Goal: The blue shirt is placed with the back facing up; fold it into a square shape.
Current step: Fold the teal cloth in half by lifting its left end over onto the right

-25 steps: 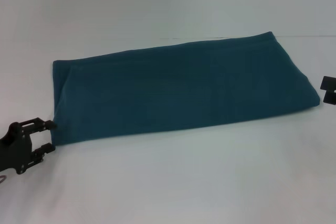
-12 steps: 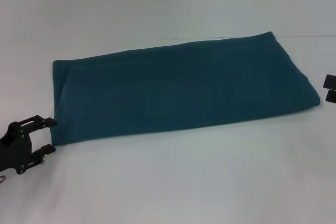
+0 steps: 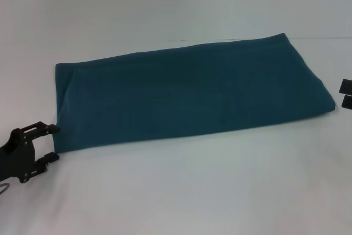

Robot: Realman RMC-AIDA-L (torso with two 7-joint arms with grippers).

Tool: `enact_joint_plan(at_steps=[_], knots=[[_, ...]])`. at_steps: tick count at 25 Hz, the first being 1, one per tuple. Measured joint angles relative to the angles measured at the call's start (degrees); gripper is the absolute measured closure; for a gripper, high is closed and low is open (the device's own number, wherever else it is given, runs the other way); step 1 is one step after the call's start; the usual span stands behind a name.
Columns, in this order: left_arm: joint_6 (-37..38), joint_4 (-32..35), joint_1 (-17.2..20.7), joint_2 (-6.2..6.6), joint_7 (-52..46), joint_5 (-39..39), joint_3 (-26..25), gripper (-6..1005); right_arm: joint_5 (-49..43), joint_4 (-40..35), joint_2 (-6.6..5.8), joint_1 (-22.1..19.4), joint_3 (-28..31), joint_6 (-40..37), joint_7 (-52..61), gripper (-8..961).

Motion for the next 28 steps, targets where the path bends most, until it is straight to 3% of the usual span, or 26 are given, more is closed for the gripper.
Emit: enact_joint_plan(at_steps=[28], knots=[[0.4,-1.1,0.3,0.00,-0.2,0.2,-1.6,309,0.0,0.2,-0.10,-0.1,0.5,0.0,0.1,72]])
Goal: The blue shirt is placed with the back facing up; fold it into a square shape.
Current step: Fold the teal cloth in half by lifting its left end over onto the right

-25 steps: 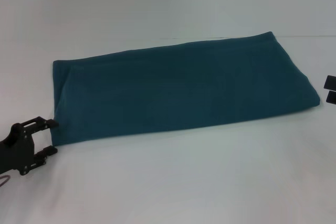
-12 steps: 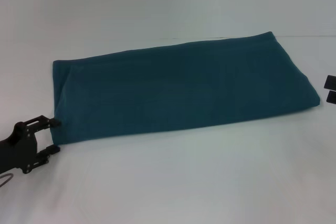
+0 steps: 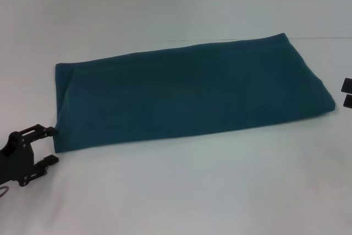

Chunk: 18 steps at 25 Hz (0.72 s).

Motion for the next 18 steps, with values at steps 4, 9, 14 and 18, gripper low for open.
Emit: enact_joint_plan(at_steps=[4,9,14,18], knots=[[-0.3,-0.2,-0.6,0.08,-0.1,0.1,0.2,309,0.0,0.3,-0.08,0.0,0.0,0.1,0.0,73],[-1.3,-0.6,-1.6,0.10,-0.6,0.2,0.5,309,0.0,0.4,-0.08,-0.2,0.1,0.1,-0.1,73],[-3.7,-3.0,-3.5,0.49,-0.4,0.3,1.2,310,0.0,0.4,-0.11,-0.5,0.5,0.1,-0.1,74],[-4.1,-3.3,-4.7,0.48,0.5,0.2,1.4,310,0.0,0.4,-0.17,-0.6,0.5,0.0,-0.2,75]])
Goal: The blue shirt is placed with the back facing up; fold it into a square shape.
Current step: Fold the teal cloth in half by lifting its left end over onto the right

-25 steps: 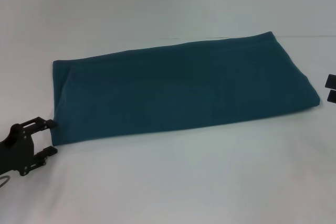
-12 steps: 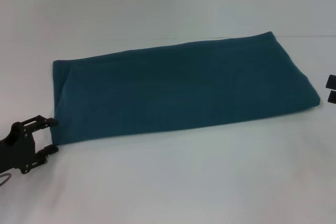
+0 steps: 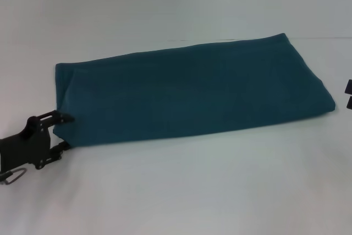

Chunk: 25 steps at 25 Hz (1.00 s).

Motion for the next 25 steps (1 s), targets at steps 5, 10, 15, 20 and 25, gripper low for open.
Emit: enact_joint_plan(at_steps=[5,10,15,20,25], knots=[[3.5,1.1,-0.2,0.04,1.4,-1.7,-1.0,310,0.0,0.0,0.00,0.0,0.0,-0.1,-0.2,76],[6.5,2.4,2.5,-0.23,2.0,-3.4,-1.8,309,0.0,0.0,0.15,-0.1,0.1,-0.4,-0.5,76],[6.3,1.7,3.4,-0.55,2.1,-2.3,-1.6,310,0.0,0.1,0.21,-0.2,0.1,-0.3,-0.6,77],[6.3,1.5,3.6,-0.66,1.9,-1.3,-1.5,311,0.0,0.1,0.24,-0.2,0.1,-0.2,-0.6,78],[5.1,1.3,3.7,-0.74,1.3,-1.2,-1.2,313,0.0,0.1,0.26,-0.4,0.1,-0.1,-0.6,79]])
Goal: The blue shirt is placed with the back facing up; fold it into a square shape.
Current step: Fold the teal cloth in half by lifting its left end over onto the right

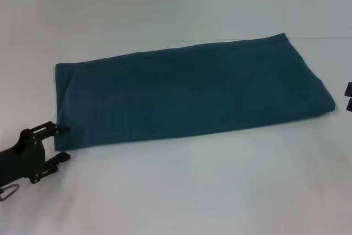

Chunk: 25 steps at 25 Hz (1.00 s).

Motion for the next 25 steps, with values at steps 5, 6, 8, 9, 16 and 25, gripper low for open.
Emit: enact_joint_plan(at_steps=[5,6,8,9,16,25], knots=[[-2.3,-0.3,-0.4,-0.01,-0.9,0.0,0.9,314,0.0,0.0,0.01,-0.1,0.1,0.0,0.0,79],[-2.6,-0.4,-0.6,-0.01,-1.0,0.0,1.0,315,0.0,0.0,0.00,-0.1,0.1,0.1,0.0,79],[-3.2,-0.6,-0.8,-0.01,-1.3,0.0,1.0,315,0.0,0.0,-0.01,-0.1,0.2,0.1,0.0,80],[-3.4,-0.6,-0.9,0.00,-1.4,0.0,1.0,316,0.0,0.0,-0.03,-0.1,0.2,0.1,0.0,80],[-6.0,-1.7,-2.6,0.17,-1.5,0.0,1.1,319,0.0,0.0,-0.13,-0.1,0.5,0.2,0.1,81],[-9.6,-3.5,-6.9,0.72,-1.0,-0.1,3.9,323,0.0,0.0,-0.26,0.3,0.7,0.2,0.1,82]])
